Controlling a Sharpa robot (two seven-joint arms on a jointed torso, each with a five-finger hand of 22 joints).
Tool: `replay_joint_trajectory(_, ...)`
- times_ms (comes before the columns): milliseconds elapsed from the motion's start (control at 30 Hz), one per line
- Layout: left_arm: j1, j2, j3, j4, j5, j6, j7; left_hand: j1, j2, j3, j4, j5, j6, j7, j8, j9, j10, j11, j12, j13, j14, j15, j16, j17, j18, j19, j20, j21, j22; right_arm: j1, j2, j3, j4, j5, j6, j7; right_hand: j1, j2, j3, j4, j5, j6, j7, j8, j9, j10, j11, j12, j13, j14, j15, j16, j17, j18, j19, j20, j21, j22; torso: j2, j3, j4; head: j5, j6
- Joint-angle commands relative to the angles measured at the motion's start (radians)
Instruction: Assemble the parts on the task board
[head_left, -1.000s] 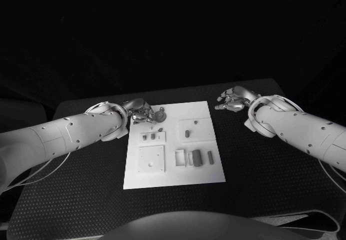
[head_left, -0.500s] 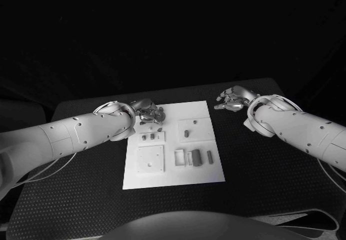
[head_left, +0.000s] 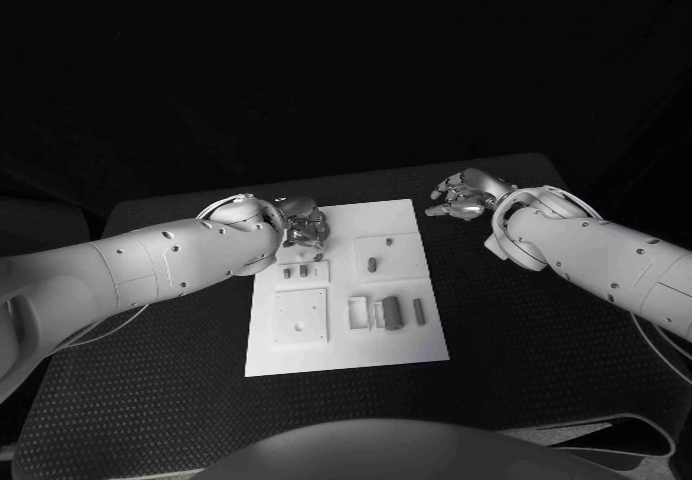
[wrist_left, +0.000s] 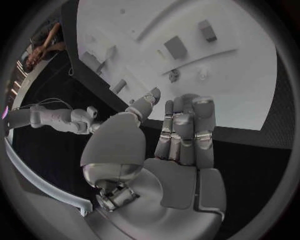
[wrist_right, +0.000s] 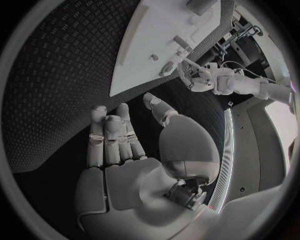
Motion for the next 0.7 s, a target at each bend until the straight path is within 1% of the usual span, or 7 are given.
replay_joint_trajectory(33, 0.002, 0.012, 0.0, -0.003, -0.086, 0.073, -0.094, -0.007, 0.001, 0.004, 0.003, 0.004, 0.0, 0.003, 0.004, 0.001, 0.029, 0.012, -0.014, -0.002, 0.009, -0.002, -0.005, -0.001, 0.13, 0.01, -0.002, -0.007, -0.002, 0.0, 0.002, 0.0, 0.0, -0.007, 0.01, 0.007, -0.006, 0.0, 0.0, 0.0, -0.001, 0.0, 0.009, 0.005, -0.001, -0.008, -0.001, 0.007, -0.002, -0.008, -0.001, -0.004, -0.001, 0.015, -0.001, -0.004, -0.007, 0.016, 0.0, -0.0022, 0.0005, -0.001, -0.002)
replay_joint_trajectory(167, 0.003, 0.03, -0.001, -0.012, -0.098, 0.072, -0.126, -0.018, 0.0, 0.003, 0.006, 0.004, -0.001, 0.004, 0.003, 0.0, 0.038, 0.013, -0.036, -0.004, 0.016, -0.002, -0.007, -0.002, 0.13, 0.016, -0.002, -0.009, -0.003, 0.0, 0.003, 0.0, 0.0, -0.007, 0.011, 0.007, -0.006, 0.0, 0.0, 0.0, -0.001, 0.0, 0.009, 0.005, -0.001, -0.008, -0.001, 0.007, -0.002, -0.008, -0.001, -0.004, -0.001, 0.015, -0.001, -0.004, -0.007, 0.016, 0.0, -0.0024, 0.0006, 0.0, -0.003)
replay_joint_trajectory(267, 0.004, 0.046, -0.001, -0.02, -0.098, 0.043, -0.122, -0.033, -0.002, 0.001, 0.011, 0.007, -0.018, 0.011, -0.006, -0.006, 0.037, 0.015, -0.055, -0.007, 0.021, 0.001, -0.009, -0.003, 0.131, 0.021, -0.001, -0.011, -0.003, 0.0, 0.004, 0.0, 0.0, -0.007, 0.011, 0.007, -0.006, 0.0, 0.0, 0.0, -0.001, 0.0, 0.009, 0.005, -0.001, -0.008, -0.001, 0.007, -0.002, -0.008, -0.001, -0.004, -0.001, 0.015, -0.001, -0.004, -0.007, 0.016, 0.0, -0.0025, 0.0003, 0.001, -0.003)
replay_joint_trajectory(333, 0.004, 0.054, -0.002, -0.025, -0.098, 0.055, -0.129, -0.041, -0.008, 0.001, 0.012, 0.008, -0.032, 0.017, -0.014, -0.011, 0.042, 0.017, -0.068, -0.008, 0.024, 0.002, -0.01, -0.004, 0.133, 0.025, 0.0, -0.013, -0.004, 0.0, 0.005, 0.0, -0.001, -0.007, 0.011, 0.007, -0.006, 0.0, 0.0, 0.0, -0.001, 0.0, 0.009, 0.005, -0.001, -0.008, -0.001, 0.007, -0.002, -0.008, -0.001, -0.004, -0.001, 0.015, -0.001, -0.004, -0.007, 0.016, 0.0, -0.0018, 0.0003, 0.0, -0.003)
replay_joint_trajectory(533, 0.005, 0.069, -0.005, -0.041, -0.098, 0.089, -0.155, -0.065, -0.011, -0.002, 0.024, -0.002, -0.031, 0.017, -0.012, -0.014, 0.038, 0.022, -0.099, -0.014, 0.029, 0.007, -0.011, -0.003, 0.138, 0.03, 0.004, -0.016, -0.004, 0.0, 0.006, 0.0, -0.001, -0.007, 0.01, 0.007, -0.006, 0.001, 0.0, 0.0, -0.001, 0.0, 0.009, 0.005, -0.001, -0.008, -0.001, 0.007, -0.002, -0.008, -0.001, -0.004, -0.001, 0.015, 0.0, -0.004, -0.007, 0.016, 0.0, -0.0015, -0.0007, -0.001, -0.003)
replay_joint_trajectory(633, 0.005, 0.073, -0.005, -0.043, -0.098, 0.107, -0.164, -0.07, -0.007, -0.001, 0.029, -0.002, -0.028, 0.016, -0.009, -0.014, 0.044, 0.022, -0.106, -0.014, 0.031, 0.007, -0.01, -0.003, 0.14, 0.033, 0.005, -0.016, -0.004, 0.0, 0.005, 0.0, -0.001, -0.007, 0.011, 0.007, -0.006, 0.001, 0.0, 0.0, -0.001, 0.0, 0.009, 0.005, -0.001, -0.008, -0.001, 0.007, -0.002, -0.008, -0.001, -0.004, -0.001, 0.015, 0.0, -0.004, -0.007, 0.016, 0.0, -0.0007, -0.0005, -0.002, -0.003)
replay_joint_trajectory(700, 0.005, 0.077, -0.005, -0.048, -0.098, 0.126, -0.169, -0.069, -0.002, 0.002, 0.029, -0.001, -0.023, 0.013, -0.006, -0.014, 0.053, 0.02, -0.111, -0.014, 0.035, 0.006, -0.009, -0.003, 0.142, 0.036, 0.004, -0.015, -0.003, 0.0, 0.006, 0.0, -0.001, -0.007, 0.011, 0.007, -0.006, 0.001, 0.0, 0.0, -0.001, 0.0, 0.009, 0.005, -0.001, -0.008, -0.001, 0.007, -0.002, -0.008, -0.001, -0.004, -0.001, 0.015, 0.0, -0.004, -0.007, 0.016, 0.0, -0.0013, 0.0004, -0.003, -0.003)
